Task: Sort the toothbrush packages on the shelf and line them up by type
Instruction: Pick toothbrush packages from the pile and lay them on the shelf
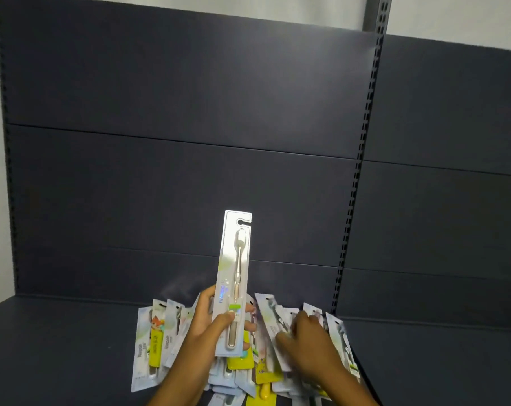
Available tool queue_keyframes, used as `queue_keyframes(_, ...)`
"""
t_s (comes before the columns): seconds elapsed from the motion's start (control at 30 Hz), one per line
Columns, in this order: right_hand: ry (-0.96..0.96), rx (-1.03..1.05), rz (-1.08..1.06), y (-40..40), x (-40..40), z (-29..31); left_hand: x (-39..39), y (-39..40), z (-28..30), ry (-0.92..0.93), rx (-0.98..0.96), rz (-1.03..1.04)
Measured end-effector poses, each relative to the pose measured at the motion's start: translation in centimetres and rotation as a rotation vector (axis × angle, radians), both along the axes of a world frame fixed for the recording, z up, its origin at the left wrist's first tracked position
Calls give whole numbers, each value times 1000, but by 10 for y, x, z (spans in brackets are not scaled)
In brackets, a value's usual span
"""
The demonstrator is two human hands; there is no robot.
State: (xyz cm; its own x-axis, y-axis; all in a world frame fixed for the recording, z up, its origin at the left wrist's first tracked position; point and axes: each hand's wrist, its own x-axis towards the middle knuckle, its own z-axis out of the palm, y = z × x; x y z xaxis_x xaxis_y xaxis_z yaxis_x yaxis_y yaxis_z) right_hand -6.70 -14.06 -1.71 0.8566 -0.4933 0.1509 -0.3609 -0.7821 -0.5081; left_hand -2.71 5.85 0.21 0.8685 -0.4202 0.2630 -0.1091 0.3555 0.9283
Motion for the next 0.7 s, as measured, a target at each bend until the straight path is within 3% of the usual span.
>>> queue_keyframes(0.13, -299, 443, 67, -6, -3, 0, 7, -4, -4, 56, -48, -1)
queue_keyframes(0.3, -560, 661, 184, -13, -21, 15, 2, -18, -1, 32, -73, -9)
queue_keyframes(0.43, -704, 773, 216, -30, -43, 28, -5, -38, 4, -62, -40, 58)
queue_keyframes(0.7, -848, 742, 261, -100, -90, 40, -48, -108, 22, -207, 33, 65)
